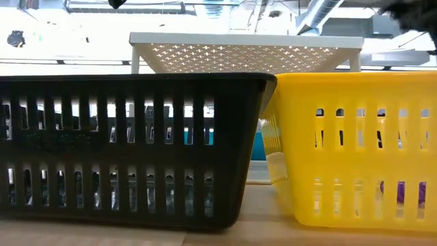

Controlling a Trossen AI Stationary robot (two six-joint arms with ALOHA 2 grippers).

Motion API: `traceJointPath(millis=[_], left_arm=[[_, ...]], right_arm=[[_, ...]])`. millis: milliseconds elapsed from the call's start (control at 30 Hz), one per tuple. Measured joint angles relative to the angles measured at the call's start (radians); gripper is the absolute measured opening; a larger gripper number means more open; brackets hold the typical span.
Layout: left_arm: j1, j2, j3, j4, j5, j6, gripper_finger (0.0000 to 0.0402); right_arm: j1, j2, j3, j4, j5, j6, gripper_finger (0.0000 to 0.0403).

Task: Pick & Place Office Desk Supplies
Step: Put the blue spring keychain into the yellow bin

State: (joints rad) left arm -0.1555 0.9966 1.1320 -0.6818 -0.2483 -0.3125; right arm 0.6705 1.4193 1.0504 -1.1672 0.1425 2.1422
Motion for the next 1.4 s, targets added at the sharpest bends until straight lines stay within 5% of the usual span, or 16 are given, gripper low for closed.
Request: traceJointPath(millis=[433,1133,1400], left_arm=[[0.0,0.0,0.0,0.038,-0.014,-0.002,0.0],[0.0,0.0,0.0,0.036,-0.014,0.001,0.0],[0.0,0.0,0.0,0.036,-0.034,0.002,0.0]], right_arm=[[-0.14,0.041,-0.184,0.246,-0.054,-0.082,0.0197],[-0.163,0.043,-0.336,0.511,-0.067,-0.123,0.0163],[-0.165,0.152,-0.349,0.578,-0.141,-0.165,0.016]])
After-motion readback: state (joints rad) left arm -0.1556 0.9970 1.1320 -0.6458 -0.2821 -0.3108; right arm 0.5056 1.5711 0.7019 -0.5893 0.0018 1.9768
